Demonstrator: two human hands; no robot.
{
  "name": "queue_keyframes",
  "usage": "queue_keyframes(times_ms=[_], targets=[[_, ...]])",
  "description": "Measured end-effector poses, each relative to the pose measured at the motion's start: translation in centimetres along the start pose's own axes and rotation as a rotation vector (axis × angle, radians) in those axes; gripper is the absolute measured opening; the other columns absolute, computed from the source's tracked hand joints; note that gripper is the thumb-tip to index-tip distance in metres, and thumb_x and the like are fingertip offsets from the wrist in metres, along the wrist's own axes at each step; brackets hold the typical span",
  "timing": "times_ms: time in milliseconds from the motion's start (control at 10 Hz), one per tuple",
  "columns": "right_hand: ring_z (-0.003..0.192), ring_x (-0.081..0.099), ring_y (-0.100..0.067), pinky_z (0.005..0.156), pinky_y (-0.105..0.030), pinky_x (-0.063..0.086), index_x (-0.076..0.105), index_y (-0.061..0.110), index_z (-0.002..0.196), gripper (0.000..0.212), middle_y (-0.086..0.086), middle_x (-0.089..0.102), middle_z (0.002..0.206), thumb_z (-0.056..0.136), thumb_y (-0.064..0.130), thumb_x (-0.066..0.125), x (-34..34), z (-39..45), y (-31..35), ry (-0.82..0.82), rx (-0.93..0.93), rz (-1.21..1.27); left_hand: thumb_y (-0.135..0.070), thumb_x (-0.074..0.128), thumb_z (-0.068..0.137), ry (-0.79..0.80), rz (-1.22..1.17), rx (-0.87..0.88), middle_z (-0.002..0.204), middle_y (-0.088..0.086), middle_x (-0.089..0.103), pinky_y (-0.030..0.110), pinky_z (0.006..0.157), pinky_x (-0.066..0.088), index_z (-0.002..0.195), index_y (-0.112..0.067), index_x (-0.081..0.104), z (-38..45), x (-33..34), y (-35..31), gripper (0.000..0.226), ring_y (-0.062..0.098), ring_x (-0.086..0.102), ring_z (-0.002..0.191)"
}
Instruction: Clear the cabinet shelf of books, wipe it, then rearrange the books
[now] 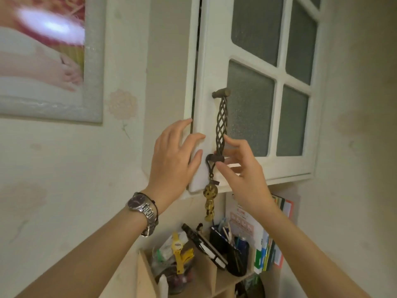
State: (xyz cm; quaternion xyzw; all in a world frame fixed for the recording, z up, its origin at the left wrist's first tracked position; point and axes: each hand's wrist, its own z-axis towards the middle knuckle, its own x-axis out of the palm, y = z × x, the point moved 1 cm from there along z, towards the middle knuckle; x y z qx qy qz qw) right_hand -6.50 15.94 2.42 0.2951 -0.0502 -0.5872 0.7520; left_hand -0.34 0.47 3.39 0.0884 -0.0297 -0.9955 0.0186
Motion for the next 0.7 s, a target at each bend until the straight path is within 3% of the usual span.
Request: queue_keyframes(times_ms=[300,500,700], targets=[[0.091,0.061,-0.004,0.076,-0.024,0.053,0.045,0.030,0.129,0.046,0.004,0.063,0.110,0.092,0.008,0.060,1.6,1.2,-1.6,-0.019,-0.016,0.035,-0.017,0.060,0.091,0.039,0.005,-0.040,0.143,0.017,0.036,0.037,0.102,0.036,0.118,-0.015,0.059,-0.3,0.9,1.0,0.027,0.031,0.040,0.128],[0.087,0.060,-0.003,0.073,-0.017,0.051,0.045,0.034,0.128,0.045,0.009,0.062,0.108,0.093,0.010,0.059,2.2,1.2,-1.9,-0.040,-0.023,0.107,-0.019,0.056,0.092,0.055,-0.048,-0.082,0.146,0.014,0.029,0.035,0.105,0.035,0.123,-0.019,0.056,-0.5,1.5,1.5,0.031,0.031,0.035,0.132],[0.099,0.058,0.000,0.080,-0.018,0.050,0.056,0.032,0.122,0.034,0.011,0.061,0.113,0.091,0.018,0.063,1.0,1.3,-0.8,-0.075,-0.039,0.093,-0.019,0.055,0.093,0.030,-0.037,-0.078,0.148,0.014,0.027,0.031,0.105,0.032,0.126,-0.021,0.054,-0.6,1.8,1.6,0.032,0.030,0.031,0.134]])
